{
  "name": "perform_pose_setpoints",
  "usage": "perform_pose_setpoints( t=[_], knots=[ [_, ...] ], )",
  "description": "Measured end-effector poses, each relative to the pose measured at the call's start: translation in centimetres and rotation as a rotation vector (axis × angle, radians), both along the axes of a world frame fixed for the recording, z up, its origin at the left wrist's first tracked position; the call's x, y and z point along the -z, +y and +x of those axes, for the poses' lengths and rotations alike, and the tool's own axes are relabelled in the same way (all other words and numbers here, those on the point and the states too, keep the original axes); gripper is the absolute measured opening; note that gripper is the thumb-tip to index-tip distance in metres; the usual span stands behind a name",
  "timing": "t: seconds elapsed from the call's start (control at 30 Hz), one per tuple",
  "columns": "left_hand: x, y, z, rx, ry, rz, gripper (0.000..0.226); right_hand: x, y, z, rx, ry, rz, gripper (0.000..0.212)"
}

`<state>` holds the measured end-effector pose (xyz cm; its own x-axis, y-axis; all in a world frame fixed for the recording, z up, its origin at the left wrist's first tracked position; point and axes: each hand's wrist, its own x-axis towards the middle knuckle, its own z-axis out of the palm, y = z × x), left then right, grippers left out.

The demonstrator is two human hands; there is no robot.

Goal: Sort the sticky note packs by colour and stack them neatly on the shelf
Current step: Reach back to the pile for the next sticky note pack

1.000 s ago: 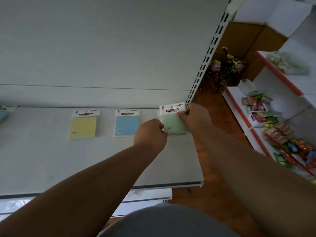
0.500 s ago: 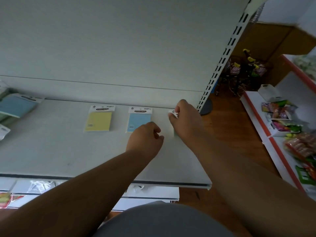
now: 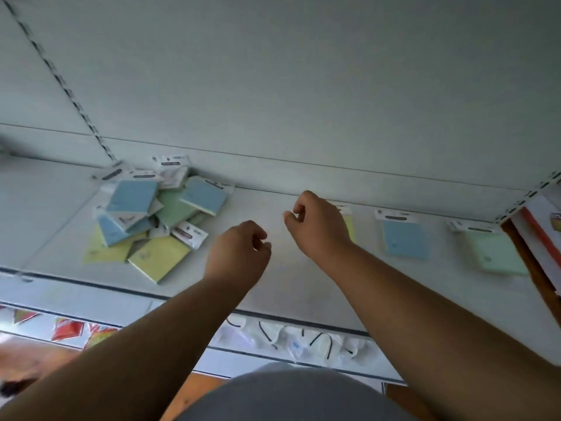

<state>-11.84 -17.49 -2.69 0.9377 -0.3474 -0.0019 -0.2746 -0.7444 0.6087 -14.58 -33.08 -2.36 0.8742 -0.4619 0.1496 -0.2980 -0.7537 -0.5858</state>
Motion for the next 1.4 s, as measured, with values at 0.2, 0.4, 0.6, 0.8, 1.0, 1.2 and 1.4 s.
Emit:
perform_pose_setpoints(
  t=[0.2, 0.4, 0.6, 0.8, 1.0, 1.2, 1.4],
  knots=[
    [-0.1, 8.9, 6.2, -0.087, 0.037, 0.003, 0.022, 0.0, 8.6, 7.6, 0.042, 0.2, 0.369, 0.015],
    [0.6, 10.9, 8.8, -0.025, 0.151, -0.066, 0.027, 1.3, 11.0, 13.4, 0.331, 0.229, 0.899, 0.028],
    [0.7, 10.5, 10.0, -0.08, 0.339, -0.321, 0.035, 0.5, 9.4, 11.2, 0.378, 0.116, 1.149, 0.005],
    [0.5, 6.1, 8.5, -0.046, 0.482, -0.458, 0.018, 0.2, 5.9, 3.7, 0.215, 0.148, 1.12, 0.013],
    [1.3, -0.6, 3.6, 0.278, 0.418, -0.294, 0.013, -0.6, -1.4, -2.9, 0.452, -0.063, 0.753, 0.013],
    [0.3, -8.9, -1.8, 0.495, 0.384, -0.178, 0.036, -1.1, -8.9, -8.6, 0.57, 0.053, 0.222, 0.023],
    [0.2, -17.3, -6.1, 0.386, 0.301, -0.106, 0.041, -1.0, -16.6, -11.0, 0.502, 0.242, 0.13, 0.014]
  ],
)
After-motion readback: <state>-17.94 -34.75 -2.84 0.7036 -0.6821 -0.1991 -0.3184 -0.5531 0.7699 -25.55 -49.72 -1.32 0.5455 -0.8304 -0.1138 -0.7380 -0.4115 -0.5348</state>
